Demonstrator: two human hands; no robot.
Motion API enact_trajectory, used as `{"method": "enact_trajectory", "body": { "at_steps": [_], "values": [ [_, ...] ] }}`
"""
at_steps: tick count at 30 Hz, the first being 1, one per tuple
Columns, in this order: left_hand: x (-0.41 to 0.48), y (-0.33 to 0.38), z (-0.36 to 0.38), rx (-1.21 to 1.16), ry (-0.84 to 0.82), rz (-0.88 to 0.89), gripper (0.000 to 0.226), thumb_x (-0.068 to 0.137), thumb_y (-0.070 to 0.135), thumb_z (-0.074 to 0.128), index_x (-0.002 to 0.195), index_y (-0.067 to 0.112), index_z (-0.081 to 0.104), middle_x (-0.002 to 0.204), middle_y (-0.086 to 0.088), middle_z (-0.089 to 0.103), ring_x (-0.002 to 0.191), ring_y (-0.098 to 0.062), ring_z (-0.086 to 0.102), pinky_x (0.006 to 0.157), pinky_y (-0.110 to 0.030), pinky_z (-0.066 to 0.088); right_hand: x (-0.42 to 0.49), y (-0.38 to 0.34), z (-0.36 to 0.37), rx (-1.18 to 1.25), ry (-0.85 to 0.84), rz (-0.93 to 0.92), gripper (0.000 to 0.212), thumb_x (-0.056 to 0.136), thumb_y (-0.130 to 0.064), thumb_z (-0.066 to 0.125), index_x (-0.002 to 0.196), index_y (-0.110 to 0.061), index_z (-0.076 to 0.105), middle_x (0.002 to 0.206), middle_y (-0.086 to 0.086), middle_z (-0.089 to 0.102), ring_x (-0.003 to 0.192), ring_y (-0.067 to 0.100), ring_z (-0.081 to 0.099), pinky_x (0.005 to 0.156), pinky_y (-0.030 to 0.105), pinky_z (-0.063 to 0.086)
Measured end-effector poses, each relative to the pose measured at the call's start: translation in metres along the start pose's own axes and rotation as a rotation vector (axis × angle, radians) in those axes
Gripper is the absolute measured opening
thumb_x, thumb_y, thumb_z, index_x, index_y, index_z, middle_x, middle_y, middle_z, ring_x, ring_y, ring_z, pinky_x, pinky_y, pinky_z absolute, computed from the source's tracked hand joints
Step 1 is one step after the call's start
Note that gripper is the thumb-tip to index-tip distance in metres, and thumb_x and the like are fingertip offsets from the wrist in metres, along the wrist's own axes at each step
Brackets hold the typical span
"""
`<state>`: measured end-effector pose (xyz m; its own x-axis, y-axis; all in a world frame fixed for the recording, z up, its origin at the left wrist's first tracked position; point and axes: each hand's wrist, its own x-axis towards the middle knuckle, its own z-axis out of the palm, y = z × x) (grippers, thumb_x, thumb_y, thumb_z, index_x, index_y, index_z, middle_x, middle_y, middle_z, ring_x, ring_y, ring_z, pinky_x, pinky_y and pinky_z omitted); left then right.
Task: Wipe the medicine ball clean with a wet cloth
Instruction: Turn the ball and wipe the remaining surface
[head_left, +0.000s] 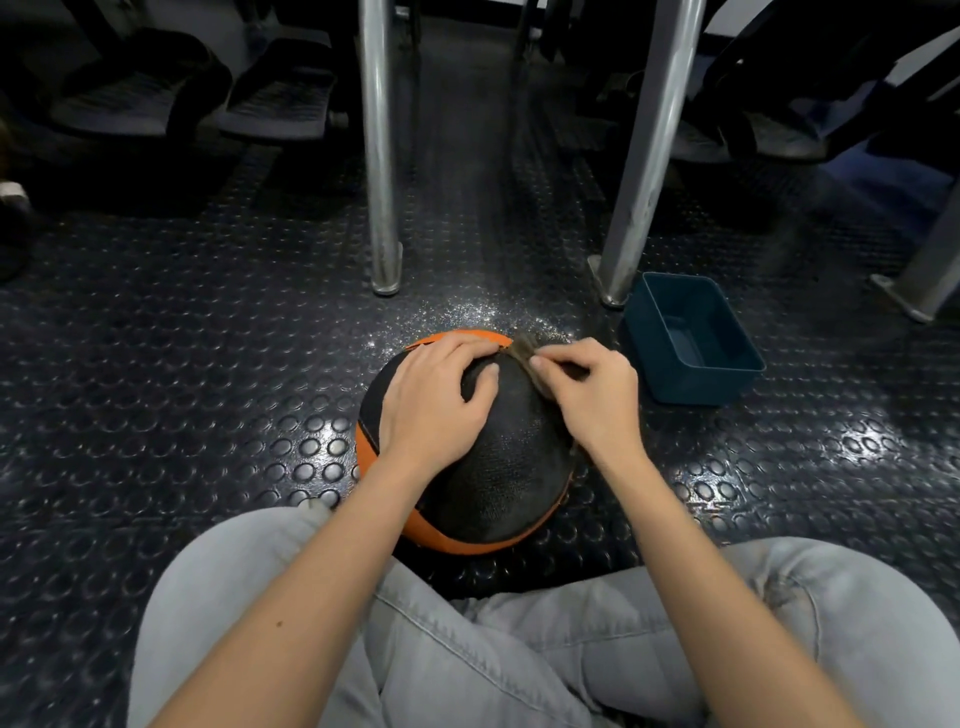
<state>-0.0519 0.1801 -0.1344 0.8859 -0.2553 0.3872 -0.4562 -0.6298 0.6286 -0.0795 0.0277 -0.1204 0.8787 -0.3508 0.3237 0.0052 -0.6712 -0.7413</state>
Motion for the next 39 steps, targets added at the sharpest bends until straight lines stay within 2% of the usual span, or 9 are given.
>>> {"method": "enact_trajectory", "body": {
  "at_steps": [2, 5, 12, 14, 18, 25, 31, 37, 39],
  "values": [
    [0.001, -0.002, 0.001, -0.014, 0.018, 0.008, 0.041, 0.087, 0.041, 0.039, 0.110, 0.022, 0.067, 0.113, 0.009, 0.064, 0.106, -0.014, 0.056, 0.096, -0.028, 0.037, -0.029, -0.008, -0.003, -0.039, 0.033, -0.173, 0.007, 0.079, -0.024, 0.073, 0.085, -0.022, 0.076, 0.082, -0.009, 0.065, 0.080, 0.018, 0.054, 0.078, 0.010, 0.034],
    [0.002, -0.004, 0.001, -0.027, 0.010, 0.028, 0.045, 0.086, 0.042, 0.037, 0.111, 0.021, 0.067, 0.114, 0.009, 0.064, 0.107, -0.015, 0.056, 0.097, -0.029, 0.037, -0.040, -0.009, -0.005, -0.045, 0.018, -0.277, 0.009, 0.077, -0.026, 0.072, 0.083, -0.021, 0.076, 0.079, -0.009, 0.065, 0.075, 0.015, 0.049, 0.074, 0.006, 0.032],
    [-0.001, -0.002, -0.002, -0.007, -0.026, 0.012, 0.040, 0.089, 0.040, 0.041, 0.116, 0.023, 0.065, 0.119, 0.012, 0.061, 0.112, -0.011, 0.052, 0.102, -0.030, 0.035, 0.029, 0.017, 0.006, 0.074, -0.087, 0.239, 0.012, 0.085, -0.022, 0.069, 0.093, -0.017, 0.076, 0.091, -0.005, 0.070, 0.095, 0.013, 0.063, 0.087, 0.030, 0.048],
    [-0.001, -0.003, -0.001, -0.009, -0.010, 0.011, 0.045, 0.087, 0.046, 0.037, 0.114, 0.024, 0.066, 0.117, 0.012, 0.061, 0.111, -0.011, 0.053, 0.101, -0.032, 0.037, 0.019, 0.007, 0.007, 0.057, -0.060, 0.164, 0.010, 0.084, -0.023, 0.070, 0.091, -0.019, 0.076, 0.091, -0.006, 0.070, 0.092, 0.013, 0.063, 0.088, 0.032, 0.048],
    [-0.001, -0.006, -0.002, -0.029, -0.009, 0.046, 0.048, 0.085, 0.048, 0.037, 0.112, 0.022, 0.067, 0.113, 0.011, 0.063, 0.106, -0.014, 0.056, 0.097, -0.034, 0.040, -0.013, -0.009, -0.002, -0.023, -0.032, -0.165, 0.006, 0.080, -0.022, 0.073, 0.086, -0.021, 0.076, 0.085, -0.006, 0.068, 0.083, 0.017, 0.055, 0.079, 0.017, 0.037],
    [-0.003, 0.000, -0.001, -0.007, -0.033, 0.022, 0.052, 0.084, 0.052, 0.034, 0.116, 0.025, 0.065, 0.117, 0.013, 0.061, 0.110, -0.010, 0.052, 0.100, -0.028, 0.033, 0.044, 0.009, 0.005, -0.068, -0.162, 0.142, 0.012, 0.084, -0.025, 0.069, 0.091, -0.018, 0.076, 0.093, -0.001, 0.072, 0.094, 0.015, 0.064, 0.086, 0.033, 0.050],
    [-0.006, -0.004, -0.004, 0.003, -0.036, 0.001, 0.054, 0.083, 0.053, 0.034, 0.120, 0.025, 0.061, 0.119, 0.013, 0.058, 0.110, -0.010, 0.051, 0.098, -0.028, 0.035, 0.003, -0.013, 0.000, -0.026, -0.102, -0.130, 0.006, 0.080, -0.024, 0.073, 0.085, -0.021, 0.077, 0.083, -0.002, 0.068, 0.084, 0.020, 0.061, 0.077, 0.033, 0.046],
    [-0.004, 0.001, -0.004, 0.033, -0.073, -0.014, 0.050, 0.086, 0.049, 0.040, 0.125, 0.023, 0.057, 0.125, 0.010, 0.056, 0.117, -0.012, 0.049, 0.103, -0.030, 0.032, 0.051, 0.005, 0.007, -0.122, -0.209, 0.118, 0.014, 0.085, -0.030, 0.069, 0.090, -0.019, 0.076, 0.096, -0.001, 0.071, 0.095, 0.017, 0.063, 0.085, 0.035, 0.050],
    [-0.005, 0.001, -0.005, 0.042, -0.058, -0.012, 0.054, 0.085, 0.052, 0.035, 0.126, 0.024, 0.056, 0.125, 0.010, 0.056, 0.117, -0.012, 0.049, 0.103, -0.030, 0.033, 0.047, 0.002, 0.008, -0.120, -0.223, 0.103, 0.012, 0.084, -0.030, 0.069, 0.089, -0.022, 0.075, 0.096, -0.004, 0.069, 0.095, 0.016, 0.062, 0.084, 0.035, 0.049]
  ]
}}
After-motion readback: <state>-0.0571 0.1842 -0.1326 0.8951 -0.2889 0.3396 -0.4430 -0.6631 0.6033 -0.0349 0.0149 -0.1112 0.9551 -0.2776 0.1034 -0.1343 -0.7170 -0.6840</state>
